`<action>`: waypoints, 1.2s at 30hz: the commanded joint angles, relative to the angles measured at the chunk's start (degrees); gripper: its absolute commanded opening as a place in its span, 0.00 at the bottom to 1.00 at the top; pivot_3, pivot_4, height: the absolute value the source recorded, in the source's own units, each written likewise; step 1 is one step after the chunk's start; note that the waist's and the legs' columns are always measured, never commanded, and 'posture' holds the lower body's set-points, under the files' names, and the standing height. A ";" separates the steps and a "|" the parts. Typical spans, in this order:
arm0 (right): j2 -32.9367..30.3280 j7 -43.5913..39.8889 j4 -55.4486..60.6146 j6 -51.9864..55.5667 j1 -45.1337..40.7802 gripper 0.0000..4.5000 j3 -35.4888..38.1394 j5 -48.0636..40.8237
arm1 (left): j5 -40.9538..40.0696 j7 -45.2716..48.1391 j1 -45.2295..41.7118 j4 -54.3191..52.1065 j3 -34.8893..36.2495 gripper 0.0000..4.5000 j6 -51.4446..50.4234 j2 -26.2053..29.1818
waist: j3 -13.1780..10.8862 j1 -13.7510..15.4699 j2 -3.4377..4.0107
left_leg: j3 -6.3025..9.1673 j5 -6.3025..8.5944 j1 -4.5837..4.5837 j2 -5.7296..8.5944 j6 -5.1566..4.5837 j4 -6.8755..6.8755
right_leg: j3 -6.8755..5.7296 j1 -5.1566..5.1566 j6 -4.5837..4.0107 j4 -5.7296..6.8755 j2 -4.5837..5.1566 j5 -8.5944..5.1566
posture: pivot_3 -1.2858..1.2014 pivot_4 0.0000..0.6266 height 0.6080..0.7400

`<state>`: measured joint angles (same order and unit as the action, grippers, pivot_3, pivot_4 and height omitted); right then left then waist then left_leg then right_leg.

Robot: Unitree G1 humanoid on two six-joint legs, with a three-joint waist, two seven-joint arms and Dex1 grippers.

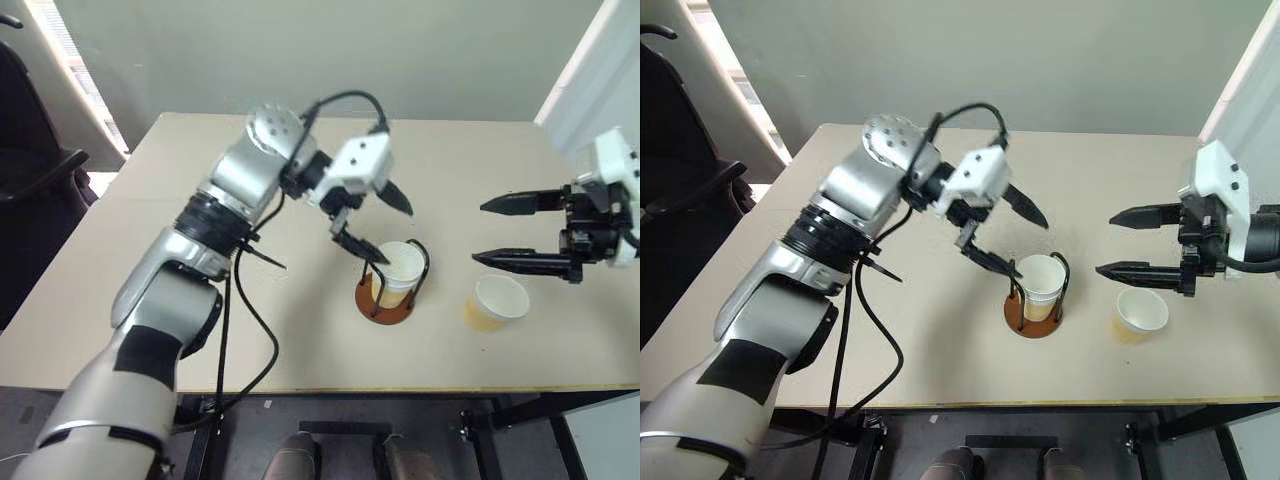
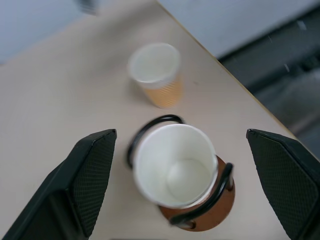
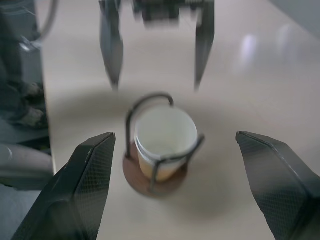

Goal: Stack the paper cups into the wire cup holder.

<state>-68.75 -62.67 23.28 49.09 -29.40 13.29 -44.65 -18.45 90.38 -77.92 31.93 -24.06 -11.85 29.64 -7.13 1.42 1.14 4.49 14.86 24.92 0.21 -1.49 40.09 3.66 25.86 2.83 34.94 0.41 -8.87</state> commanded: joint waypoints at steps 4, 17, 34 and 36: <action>1.19 5.51 5.25 3.46 4.87 0.89 -0.16 0.03 | -3.41 1.09 6.53 -6.01 9.69 1.00 -10.90 8.12 | 0.05 -0.23 0.09 | 0.00 -0.03 -0.02 -0.02 0.04 -0.04 | 0.01 0.00 0.02 -0.01 -0.04 -0.02 | 0.52 0.24 1.00; -4.20 4.20 4.58 -2.26 13.02 0.89 -5.80 11.67 | -9.40 1.90 17.16 -15.07 21.05 1.00 -14.51 17.03 | 0.02 0.46 0.03 | 0.01 -0.01 -0.02 0.07 0.00 0.07 | 0.01 -0.03 0.01 0.01 0.07 -0.04 | 0.52 0.24 1.00; -7.09 3.64 5.17 -4.91 16.91 0.89 -12.96 23.52 | -9.11 1.81 14.44 -12.25 22.57 1.00 -10.63 18.78 | 0.02 0.09 0.03 | 0.01 0.01 -0.02 0.05 -0.03 0.01 | 0.03 0.00 -0.03 0.02 0.05 -0.02 | 0.52 0.24 1.00; -6.96 3.47 4.80 -5.44 16.37 0.89 -14.38 24.75 | -9.41 1.57 13.88 -12.05 22.78 1.00 -11.39 18.59 | 0.02 0.10 0.03 | 0.02 0.01 -0.02 0.05 -0.03 0.01 | 0.03 0.00 -0.02 0.02 0.04 -0.02 | 0.52 0.24 1.00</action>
<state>-75.39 -59.04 27.48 44.51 -11.98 -0.84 -21.49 -27.10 90.47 -62.00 20.36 -3.23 -23.03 47.86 -7.11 1.52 1.17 4.51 14.87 24.90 0.26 -1.52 40.10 3.69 25.86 2.81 34.96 0.46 -8.89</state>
